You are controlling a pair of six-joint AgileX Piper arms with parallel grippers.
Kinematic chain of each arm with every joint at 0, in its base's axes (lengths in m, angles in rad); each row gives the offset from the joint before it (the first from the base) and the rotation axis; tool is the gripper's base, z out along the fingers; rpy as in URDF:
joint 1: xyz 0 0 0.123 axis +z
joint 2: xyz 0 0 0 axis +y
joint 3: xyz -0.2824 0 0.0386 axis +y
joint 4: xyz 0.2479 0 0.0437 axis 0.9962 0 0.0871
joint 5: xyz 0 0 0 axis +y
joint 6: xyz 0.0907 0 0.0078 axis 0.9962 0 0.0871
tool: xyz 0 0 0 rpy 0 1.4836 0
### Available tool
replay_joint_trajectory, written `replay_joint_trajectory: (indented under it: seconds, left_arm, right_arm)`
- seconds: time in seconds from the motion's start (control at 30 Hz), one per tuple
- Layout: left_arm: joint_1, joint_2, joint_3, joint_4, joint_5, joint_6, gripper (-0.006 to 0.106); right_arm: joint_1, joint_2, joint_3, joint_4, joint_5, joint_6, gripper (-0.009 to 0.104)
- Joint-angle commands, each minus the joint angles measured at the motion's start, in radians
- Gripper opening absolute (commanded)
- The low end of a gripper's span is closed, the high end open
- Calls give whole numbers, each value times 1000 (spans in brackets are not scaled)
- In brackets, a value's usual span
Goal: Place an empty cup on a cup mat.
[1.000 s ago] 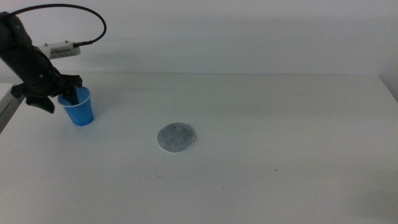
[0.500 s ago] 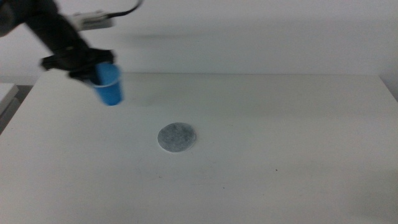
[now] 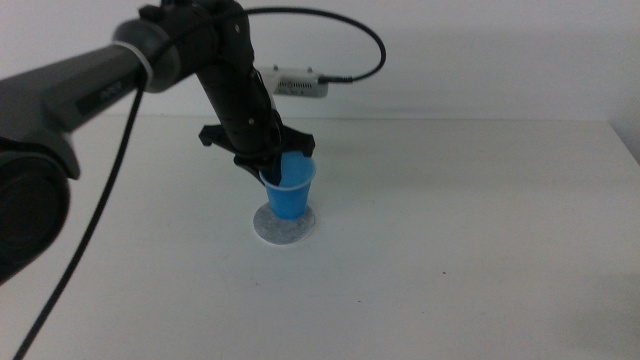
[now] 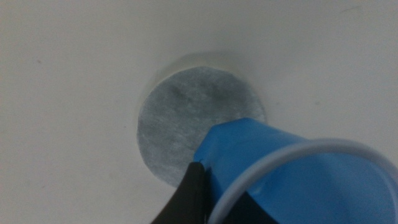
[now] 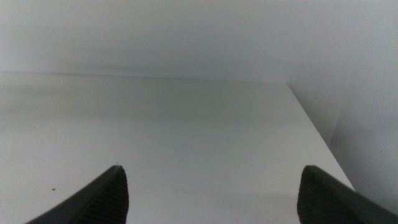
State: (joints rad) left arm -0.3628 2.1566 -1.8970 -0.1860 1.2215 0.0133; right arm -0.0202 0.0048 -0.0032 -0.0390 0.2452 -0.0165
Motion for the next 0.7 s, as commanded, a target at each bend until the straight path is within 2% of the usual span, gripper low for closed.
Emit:
replay_joint_trajectory:
  seconds: [0.0,0.23,0.37,0.47,0.67]
  left_arm:
    - [-5,20,1,14,0,-19,-2]
    - [-5,64,1,34,0,-19,0]
    - [-5,69,1,36,-3,-13,13]
    - [-3,69,1,38,-17,-13,36]
    - [18,30,-6,-4,0,49,94]
  right_arm:
    - [2,-5,3,-7,-7,-4,93]
    - [2,-5,3,-7,-7,-4,93]
    - [2,-5,3,-7,-7,-4,93]
    - [2,-5,3,-7,-7,-4,93]
    - [2,-5,3,-7,-7,-4,93]
